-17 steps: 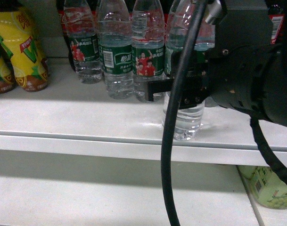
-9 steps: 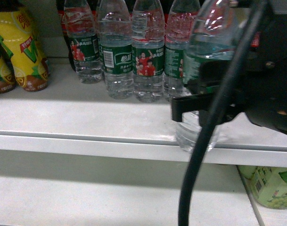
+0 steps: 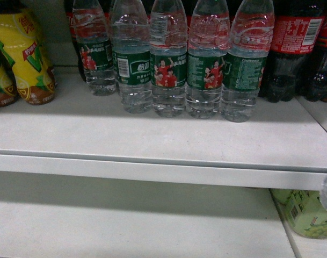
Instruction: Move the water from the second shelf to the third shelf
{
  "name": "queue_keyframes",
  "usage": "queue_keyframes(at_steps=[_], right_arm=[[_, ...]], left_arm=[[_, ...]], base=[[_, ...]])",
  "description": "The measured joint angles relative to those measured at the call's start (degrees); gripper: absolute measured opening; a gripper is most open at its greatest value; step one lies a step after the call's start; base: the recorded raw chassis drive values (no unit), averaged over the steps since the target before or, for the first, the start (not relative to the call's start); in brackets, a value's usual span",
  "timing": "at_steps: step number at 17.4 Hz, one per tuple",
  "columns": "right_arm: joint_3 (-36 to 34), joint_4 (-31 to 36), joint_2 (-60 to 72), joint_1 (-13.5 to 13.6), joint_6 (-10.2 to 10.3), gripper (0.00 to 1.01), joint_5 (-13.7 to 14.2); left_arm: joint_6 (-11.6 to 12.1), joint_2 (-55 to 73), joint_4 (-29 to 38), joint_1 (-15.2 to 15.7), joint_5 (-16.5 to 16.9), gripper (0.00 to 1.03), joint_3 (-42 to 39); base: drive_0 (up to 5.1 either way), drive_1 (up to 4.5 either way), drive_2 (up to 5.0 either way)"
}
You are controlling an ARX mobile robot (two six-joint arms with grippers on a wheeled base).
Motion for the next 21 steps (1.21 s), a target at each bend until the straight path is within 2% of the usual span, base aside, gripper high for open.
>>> queue_keyframes(at_steps=[3, 4, 6, 8, 12, 15, 21], right_arm=[[-2.5, -14.7, -18.9, -4.4, 1.5, 0.37, -3.6], [-2.5, -18.5, -24.5, -5.2, 1.5, 0.37, -4.7], [-2.5, -23.8, -31.3, -5.0, 1.1, 0.37, -5.7], [-2.5, -25.7, -32.2, -5.0, 0.5, 0.37, -6.2], [-2.5, -26.8, -32.3, -3.1, -0.9, 0.37, -5.0], [-2.5, -28.1, -34.9, -5.1, -0.9, 0.37, -4.9], [-2.5, -28.4, -35.0, -5.0, -0.9, 0.37, -5.1]], left_arm=[[0.0, 0.0, 0.0, 0.0, 0.0, 0.98, 0.0], [0.0, 0.0, 0.0, 0.0, 0.0, 0.98, 0.0], [0.0, 0.0, 0.0, 0.0, 0.0, 0.98, 0.0], [0.0, 0.0, 0.0, 0.0, 0.0, 0.98, 0.0], [0.0, 0.0, 0.0, 0.0, 0.0, 0.98, 0.0], [0.0, 0.0, 0.0, 0.0, 0.0, 0.98, 0.0], [0.0, 0.0, -0.1, 0.0, 0.0, 0.98, 0.0]], base=[[0.0, 0.0, 0.0], [0.0, 0.0, 0.0], [0.0, 0.0, 0.0], [0.0, 0.0, 0.0], [0.0, 0.0, 0.0], [0.0, 0.0, 0.0], [0.0, 0.0, 0.0]])
